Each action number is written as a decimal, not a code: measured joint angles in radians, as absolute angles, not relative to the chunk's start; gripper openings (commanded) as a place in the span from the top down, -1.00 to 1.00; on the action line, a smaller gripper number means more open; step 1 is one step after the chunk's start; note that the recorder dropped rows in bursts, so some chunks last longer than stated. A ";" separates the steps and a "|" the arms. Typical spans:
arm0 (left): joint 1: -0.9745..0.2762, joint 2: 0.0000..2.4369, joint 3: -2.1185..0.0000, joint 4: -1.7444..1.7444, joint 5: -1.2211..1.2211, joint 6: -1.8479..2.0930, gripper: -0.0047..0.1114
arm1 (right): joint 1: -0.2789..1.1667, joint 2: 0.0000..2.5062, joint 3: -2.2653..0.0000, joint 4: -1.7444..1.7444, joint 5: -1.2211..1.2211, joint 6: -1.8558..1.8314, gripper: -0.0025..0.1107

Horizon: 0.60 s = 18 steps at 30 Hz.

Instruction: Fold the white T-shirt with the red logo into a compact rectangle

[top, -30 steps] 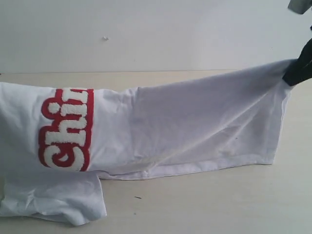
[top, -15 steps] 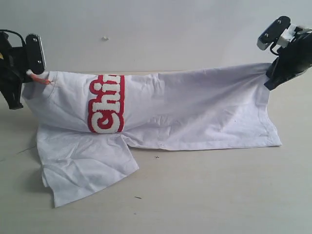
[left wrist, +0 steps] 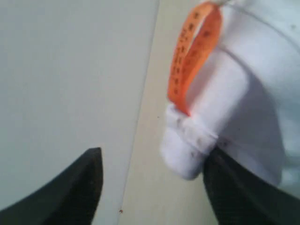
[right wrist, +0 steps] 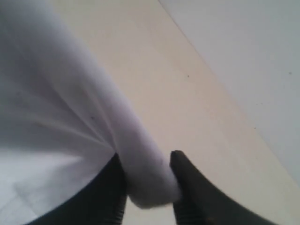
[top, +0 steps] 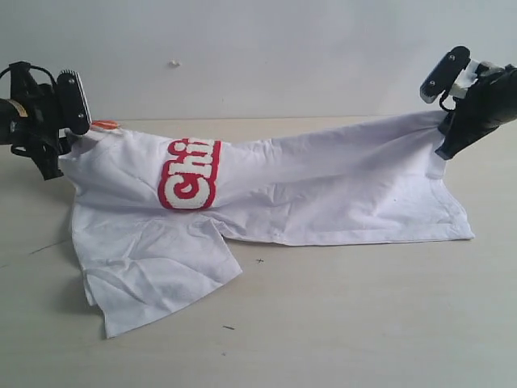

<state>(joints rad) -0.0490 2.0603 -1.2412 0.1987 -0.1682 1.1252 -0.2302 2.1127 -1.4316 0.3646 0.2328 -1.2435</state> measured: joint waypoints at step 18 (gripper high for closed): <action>-0.044 2.060 -1.241 0.145 -0.241 1.069 -0.36 | -0.230 2.058 -1.481 0.531 0.121 -0.890 -0.28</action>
